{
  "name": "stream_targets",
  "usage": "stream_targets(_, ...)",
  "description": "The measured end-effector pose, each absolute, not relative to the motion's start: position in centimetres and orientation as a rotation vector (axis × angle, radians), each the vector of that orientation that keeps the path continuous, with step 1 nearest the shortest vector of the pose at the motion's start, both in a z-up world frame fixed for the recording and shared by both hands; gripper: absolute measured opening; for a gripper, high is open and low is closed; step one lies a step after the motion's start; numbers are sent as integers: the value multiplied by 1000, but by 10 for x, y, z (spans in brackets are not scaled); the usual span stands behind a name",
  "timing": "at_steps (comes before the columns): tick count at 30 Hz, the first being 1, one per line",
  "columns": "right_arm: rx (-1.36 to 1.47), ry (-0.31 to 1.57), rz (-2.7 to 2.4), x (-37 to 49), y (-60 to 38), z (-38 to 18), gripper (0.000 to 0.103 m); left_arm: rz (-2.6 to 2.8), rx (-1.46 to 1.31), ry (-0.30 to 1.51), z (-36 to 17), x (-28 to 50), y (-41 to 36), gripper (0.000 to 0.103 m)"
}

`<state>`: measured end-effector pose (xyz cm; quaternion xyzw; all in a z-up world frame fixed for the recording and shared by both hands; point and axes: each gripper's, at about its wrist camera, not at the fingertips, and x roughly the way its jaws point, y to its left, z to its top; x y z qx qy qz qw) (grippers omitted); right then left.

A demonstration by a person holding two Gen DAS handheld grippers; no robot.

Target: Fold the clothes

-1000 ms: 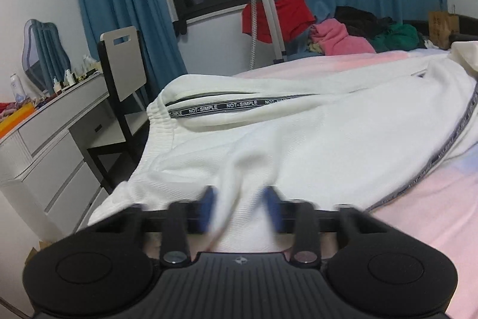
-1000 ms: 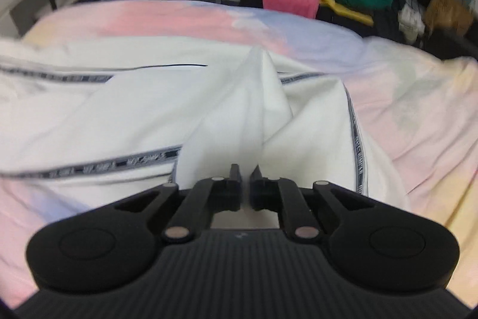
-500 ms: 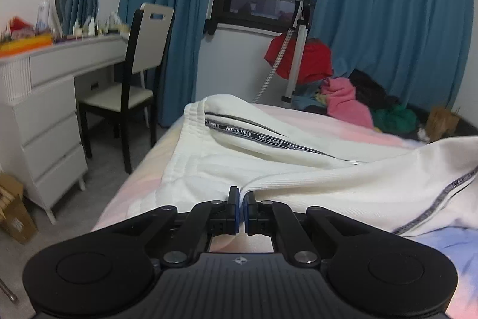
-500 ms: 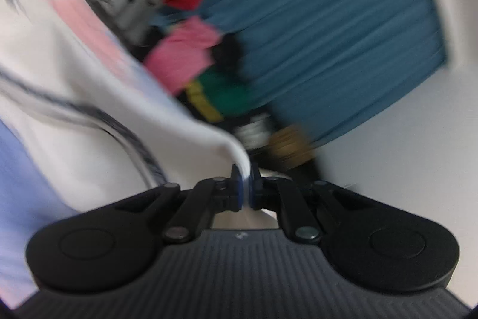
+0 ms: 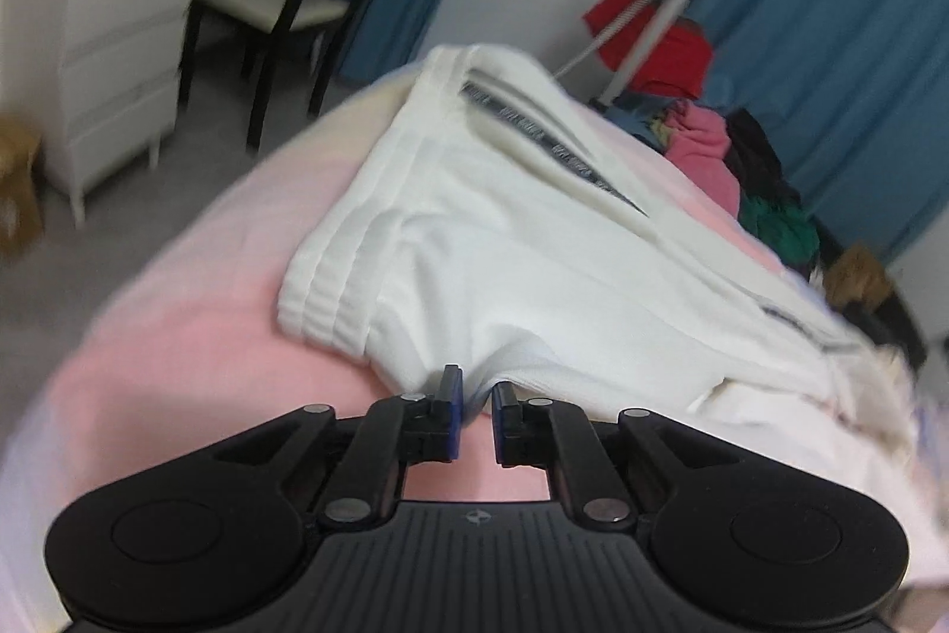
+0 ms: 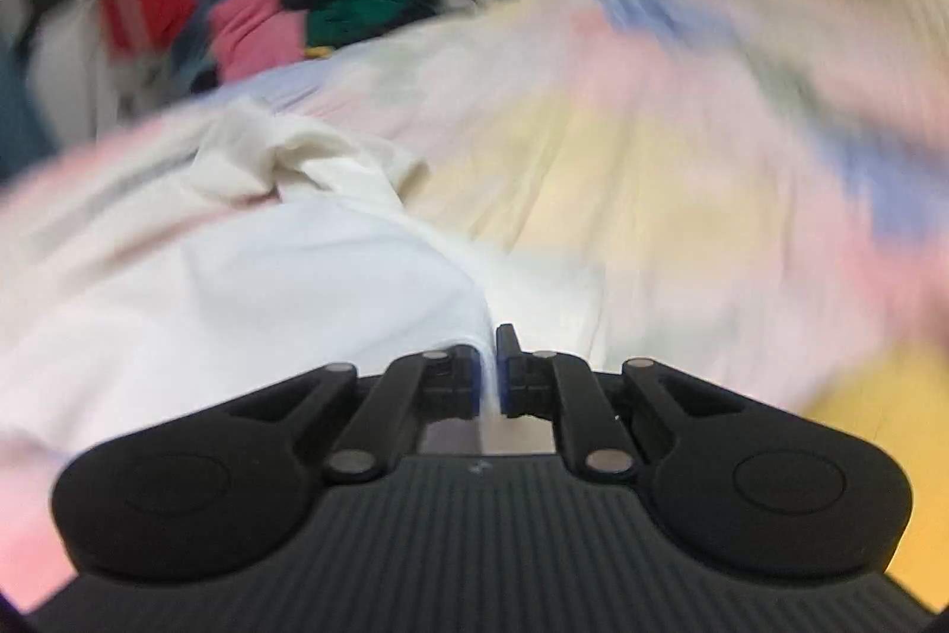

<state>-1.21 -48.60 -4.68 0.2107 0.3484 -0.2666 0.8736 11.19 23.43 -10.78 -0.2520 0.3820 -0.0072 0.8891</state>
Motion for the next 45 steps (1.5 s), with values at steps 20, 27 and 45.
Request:
stream_targets(20, 1470, 348, -744, -23, -466, -122, 75, -36, -1344, 816, -164, 84, 297, 95)
stream_targets(27, 1416, 304, -934, 4, -516, -137, 74, -28, -1442, 749, -182, 109, 299, 92)
stream_targets(45, 920, 284, -847, 26, -523, -105, 7, -36, -1120, 584, -124, 82, 290, 5)
